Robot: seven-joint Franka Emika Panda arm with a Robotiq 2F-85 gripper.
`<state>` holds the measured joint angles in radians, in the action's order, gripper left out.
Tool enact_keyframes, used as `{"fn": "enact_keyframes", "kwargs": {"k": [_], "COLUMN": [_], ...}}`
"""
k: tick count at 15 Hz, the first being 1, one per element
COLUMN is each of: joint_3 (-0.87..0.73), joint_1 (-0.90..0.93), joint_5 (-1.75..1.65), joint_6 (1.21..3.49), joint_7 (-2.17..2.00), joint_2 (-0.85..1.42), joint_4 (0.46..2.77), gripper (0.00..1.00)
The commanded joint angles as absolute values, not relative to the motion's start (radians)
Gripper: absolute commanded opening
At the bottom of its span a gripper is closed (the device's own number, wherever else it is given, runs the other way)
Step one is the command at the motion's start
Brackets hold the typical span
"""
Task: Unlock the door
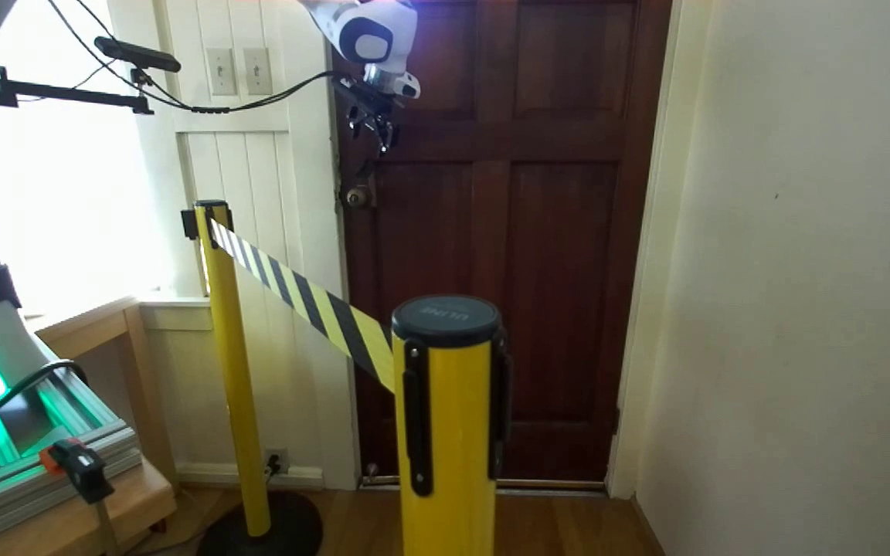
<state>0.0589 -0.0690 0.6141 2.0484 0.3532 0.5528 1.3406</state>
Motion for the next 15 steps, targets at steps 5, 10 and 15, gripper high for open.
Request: {"fn": "enact_keyframes", "kwargs": {"k": [5,10,15], "joint_3": [0.116,0.146,0.159], "joint_1": [-0.095,-0.092,-0.11], "joint_5": [0.61,0.585,0.587], "joint_6": [2.015,2.006,1.984], "joint_7": [0.381,0.435,0.477], "joint_2": [0.608,0.663,0.72], "joint_4": [1.274,1.209,1.143], "gripper": [1.0,1.0,0.59]}}
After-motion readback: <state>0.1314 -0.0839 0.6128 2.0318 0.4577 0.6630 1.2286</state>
